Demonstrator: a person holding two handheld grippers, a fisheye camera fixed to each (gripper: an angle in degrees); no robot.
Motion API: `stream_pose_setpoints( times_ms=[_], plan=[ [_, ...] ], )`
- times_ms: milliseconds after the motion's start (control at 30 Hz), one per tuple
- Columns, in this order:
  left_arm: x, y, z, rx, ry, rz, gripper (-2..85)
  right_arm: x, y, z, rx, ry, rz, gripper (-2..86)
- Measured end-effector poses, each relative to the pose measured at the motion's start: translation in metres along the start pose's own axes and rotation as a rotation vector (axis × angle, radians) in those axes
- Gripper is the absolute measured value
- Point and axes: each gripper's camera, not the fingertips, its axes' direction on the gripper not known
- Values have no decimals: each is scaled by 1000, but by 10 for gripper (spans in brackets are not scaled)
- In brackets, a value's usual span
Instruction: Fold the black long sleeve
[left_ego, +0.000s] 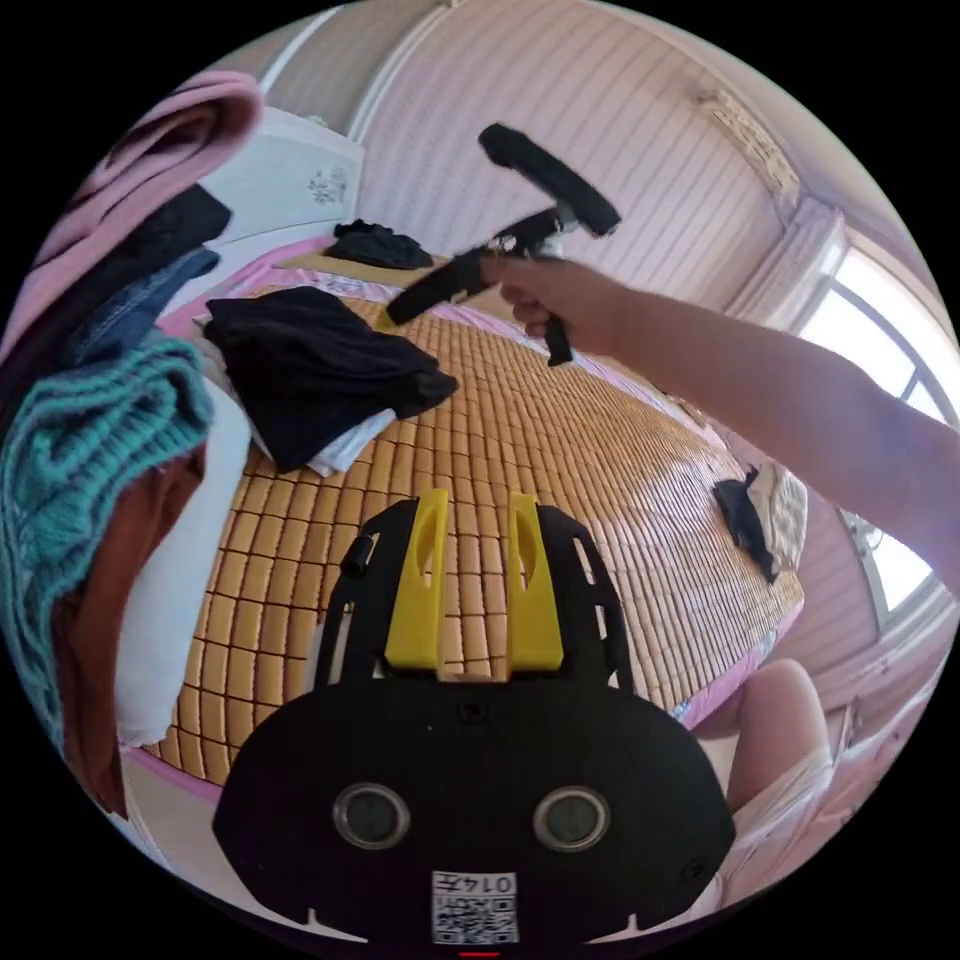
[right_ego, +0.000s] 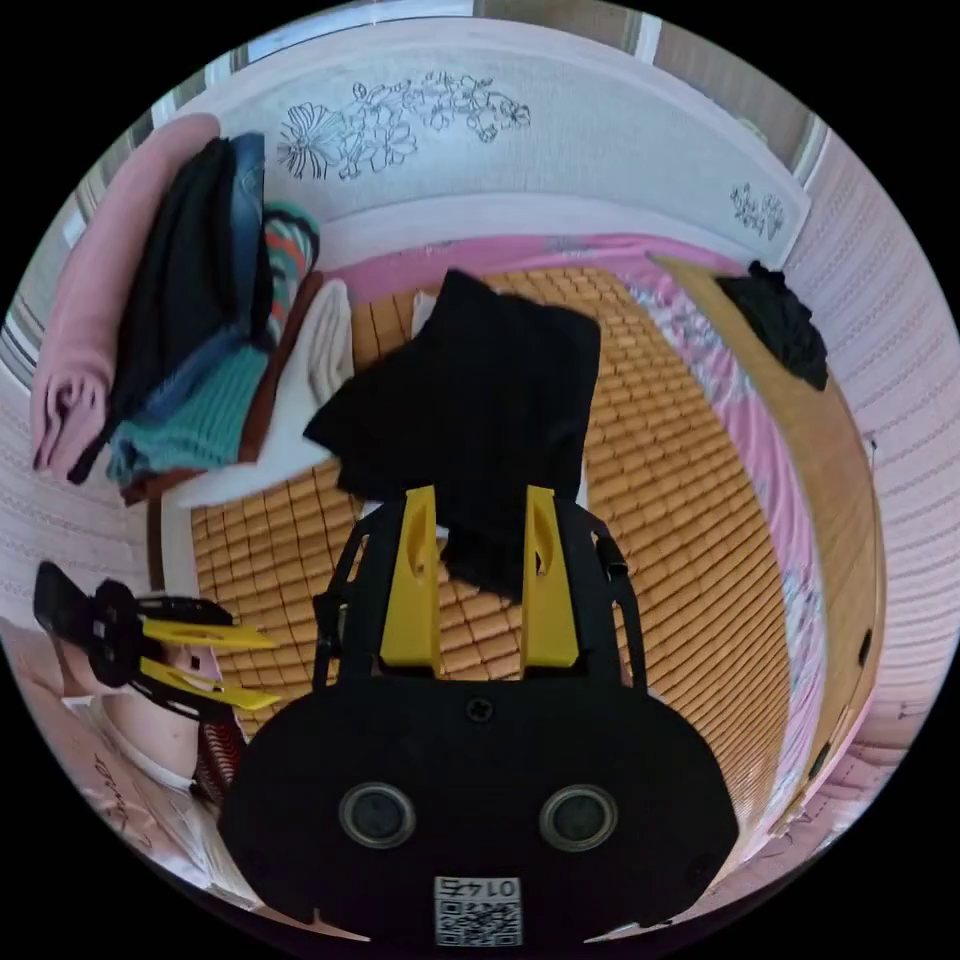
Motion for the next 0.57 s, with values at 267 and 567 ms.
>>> stream_pose_setpoints(
  times_ms=[267, 567],
  plan=[
    [101, 10, 34, -148, 157, 189, 81, -16, 314, -25, 79, -19, 412, 108],
    [280, -10, 112, -281, 403, 532, 82, -53, 590, -101, 123, 628, 1015, 119]
  ],
)
